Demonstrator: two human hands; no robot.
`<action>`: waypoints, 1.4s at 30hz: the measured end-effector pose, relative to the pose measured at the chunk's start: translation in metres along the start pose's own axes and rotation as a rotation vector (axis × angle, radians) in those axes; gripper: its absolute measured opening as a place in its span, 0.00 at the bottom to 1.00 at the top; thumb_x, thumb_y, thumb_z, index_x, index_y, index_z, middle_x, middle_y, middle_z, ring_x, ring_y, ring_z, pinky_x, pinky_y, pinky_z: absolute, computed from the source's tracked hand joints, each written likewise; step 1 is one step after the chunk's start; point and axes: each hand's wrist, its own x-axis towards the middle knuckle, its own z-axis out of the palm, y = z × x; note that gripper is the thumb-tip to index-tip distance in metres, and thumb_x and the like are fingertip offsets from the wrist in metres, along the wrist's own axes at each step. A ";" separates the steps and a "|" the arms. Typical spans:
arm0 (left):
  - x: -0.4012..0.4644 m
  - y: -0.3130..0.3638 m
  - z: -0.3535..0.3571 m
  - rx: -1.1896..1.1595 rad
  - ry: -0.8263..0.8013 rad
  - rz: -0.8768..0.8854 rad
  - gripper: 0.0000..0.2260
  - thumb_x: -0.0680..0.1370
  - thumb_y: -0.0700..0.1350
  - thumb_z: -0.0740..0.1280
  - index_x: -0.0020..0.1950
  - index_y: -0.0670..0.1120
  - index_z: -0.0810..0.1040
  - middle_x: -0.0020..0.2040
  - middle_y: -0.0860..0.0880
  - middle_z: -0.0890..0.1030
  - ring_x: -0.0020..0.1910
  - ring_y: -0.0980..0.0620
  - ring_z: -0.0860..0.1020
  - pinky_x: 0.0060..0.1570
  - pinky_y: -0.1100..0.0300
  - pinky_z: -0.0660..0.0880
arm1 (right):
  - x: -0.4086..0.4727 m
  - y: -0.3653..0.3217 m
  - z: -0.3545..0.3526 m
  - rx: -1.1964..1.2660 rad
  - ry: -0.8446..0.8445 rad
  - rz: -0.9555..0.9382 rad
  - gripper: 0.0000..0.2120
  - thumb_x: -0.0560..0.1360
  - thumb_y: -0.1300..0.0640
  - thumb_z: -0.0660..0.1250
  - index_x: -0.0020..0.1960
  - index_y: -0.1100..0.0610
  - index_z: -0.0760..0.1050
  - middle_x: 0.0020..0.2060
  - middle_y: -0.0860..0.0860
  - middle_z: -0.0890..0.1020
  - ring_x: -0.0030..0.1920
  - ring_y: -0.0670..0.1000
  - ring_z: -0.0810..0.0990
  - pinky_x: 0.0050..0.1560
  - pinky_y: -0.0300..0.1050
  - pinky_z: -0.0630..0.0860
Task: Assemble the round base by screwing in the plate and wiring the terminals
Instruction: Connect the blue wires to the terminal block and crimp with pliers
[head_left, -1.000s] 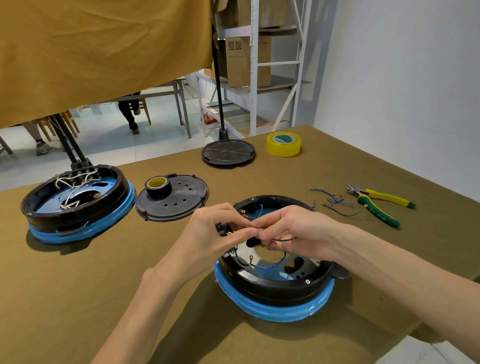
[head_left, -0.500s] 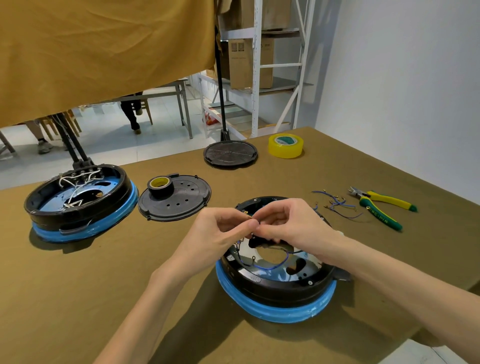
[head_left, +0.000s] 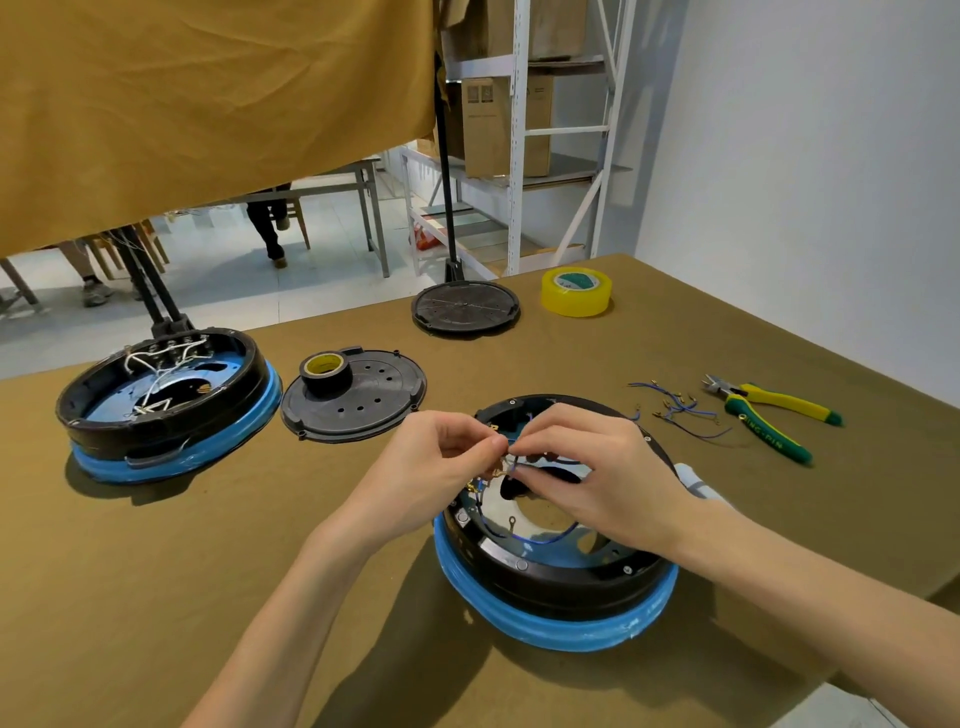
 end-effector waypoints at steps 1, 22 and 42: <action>0.000 0.000 0.002 0.001 0.004 0.004 0.07 0.82 0.48 0.68 0.50 0.51 0.86 0.44 0.52 0.88 0.46 0.55 0.85 0.49 0.65 0.81 | 0.000 0.000 0.000 -0.034 0.017 -0.014 0.07 0.76 0.62 0.76 0.52 0.62 0.85 0.47 0.53 0.85 0.46 0.49 0.84 0.47 0.45 0.81; 0.000 -0.009 0.011 0.020 0.090 0.106 0.04 0.80 0.44 0.72 0.49 0.49 0.86 0.40 0.53 0.87 0.41 0.56 0.85 0.44 0.65 0.80 | 0.014 0.005 -0.012 0.807 -0.215 0.969 0.05 0.75 0.56 0.76 0.48 0.57 0.88 0.42 0.57 0.87 0.39 0.49 0.83 0.36 0.38 0.78; 0.000 -0.007 0.010 0.149 0.144 0.214 0.05 0.80 0.45 0.72 0.46 0.53 0.85 0.39 0.58 0.85 0.40 0.59 0.83 0.43 0.69 0.76 | 0.026 0.002 -0.015 0.762 -0.480 1.012 0.07 0.72 0.62 0.79 0.46 0.61 0.82 0.34 0.55 0.84 0.32 0.48 0.81 0.31 0.39 0.76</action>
